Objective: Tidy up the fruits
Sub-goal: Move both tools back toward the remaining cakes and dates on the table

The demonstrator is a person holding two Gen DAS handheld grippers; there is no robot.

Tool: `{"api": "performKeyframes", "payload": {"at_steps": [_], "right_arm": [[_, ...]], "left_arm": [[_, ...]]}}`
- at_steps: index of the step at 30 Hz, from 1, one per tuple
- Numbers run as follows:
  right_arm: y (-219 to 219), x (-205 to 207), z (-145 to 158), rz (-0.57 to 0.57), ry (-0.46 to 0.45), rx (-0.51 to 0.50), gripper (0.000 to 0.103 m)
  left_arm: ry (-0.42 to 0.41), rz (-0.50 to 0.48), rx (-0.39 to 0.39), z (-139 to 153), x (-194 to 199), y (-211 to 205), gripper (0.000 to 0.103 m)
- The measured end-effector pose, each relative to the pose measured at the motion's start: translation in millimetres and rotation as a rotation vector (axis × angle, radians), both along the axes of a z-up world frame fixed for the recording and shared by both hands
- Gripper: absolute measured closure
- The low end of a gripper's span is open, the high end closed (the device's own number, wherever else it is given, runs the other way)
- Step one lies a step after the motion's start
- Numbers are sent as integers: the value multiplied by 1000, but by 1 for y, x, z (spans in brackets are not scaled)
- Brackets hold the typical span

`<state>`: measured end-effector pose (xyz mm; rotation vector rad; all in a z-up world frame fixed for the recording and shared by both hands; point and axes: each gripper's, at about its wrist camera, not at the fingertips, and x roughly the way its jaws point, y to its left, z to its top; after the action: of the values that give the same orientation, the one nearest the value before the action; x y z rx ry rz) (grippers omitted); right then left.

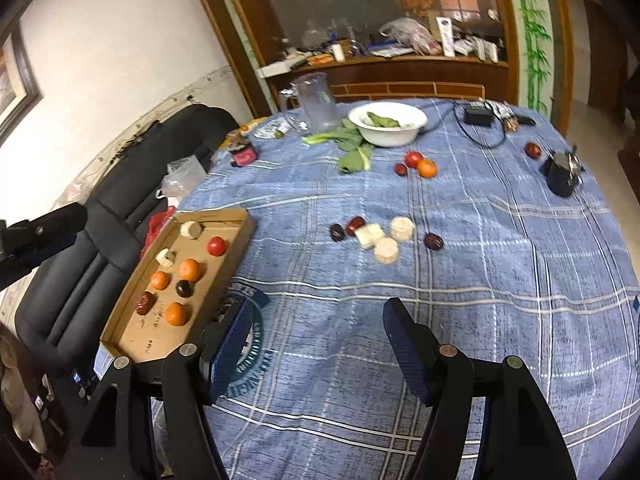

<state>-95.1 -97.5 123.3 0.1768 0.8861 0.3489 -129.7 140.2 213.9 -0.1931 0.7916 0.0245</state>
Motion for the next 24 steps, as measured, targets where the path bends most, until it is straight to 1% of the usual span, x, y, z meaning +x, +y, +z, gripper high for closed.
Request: {"api": "performKeyframes", "payload": {"at_steps": [8,17,21,24], "right_arm": [[-17,8,-22,-53,69,-35,31],[-20,21,-40,-53,108,-78,31],[-28,42,-50,-78,137,-80,31],[-25,65,-54,-69,125,-103,31]], "left_arm": [[51,-29,-38,-23,16,-2,41],[121,-46,-79,-55,35,-3,41],[164,-50,-93,-73,43,-2,41],[195,-53,-100,-88,49,-3,42]]}}
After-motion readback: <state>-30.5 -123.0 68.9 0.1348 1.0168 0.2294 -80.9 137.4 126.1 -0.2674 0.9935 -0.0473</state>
